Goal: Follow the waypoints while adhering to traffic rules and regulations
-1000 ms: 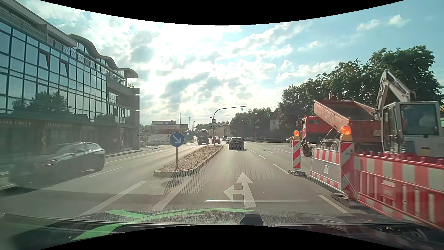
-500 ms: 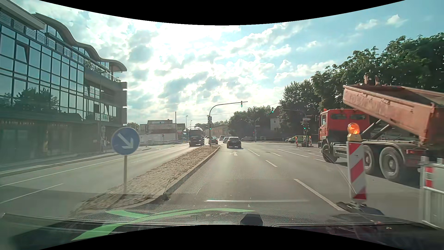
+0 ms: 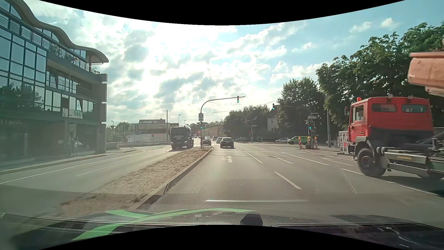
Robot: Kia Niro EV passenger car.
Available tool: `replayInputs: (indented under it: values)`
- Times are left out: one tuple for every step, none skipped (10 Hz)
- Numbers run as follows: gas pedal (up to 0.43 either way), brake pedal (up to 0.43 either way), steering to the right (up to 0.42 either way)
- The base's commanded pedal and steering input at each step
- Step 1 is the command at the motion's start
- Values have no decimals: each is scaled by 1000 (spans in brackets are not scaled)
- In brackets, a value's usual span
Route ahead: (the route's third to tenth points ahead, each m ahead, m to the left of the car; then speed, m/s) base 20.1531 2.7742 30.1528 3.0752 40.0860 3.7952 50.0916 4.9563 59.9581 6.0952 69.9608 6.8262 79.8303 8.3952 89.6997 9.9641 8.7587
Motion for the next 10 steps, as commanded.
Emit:
replayInputs:
  values:
    - [39, 0, 28]
    - [0, 0, -3]
    - [0, 0, -21]
    - [59, 0, -22]
    - [189, 0, -20]
    - [260, 0, -20]
    - [287, 0, -22]
    - [287, 0, -21]
    - [287, 0, -18]
    - [287, 0, -18]
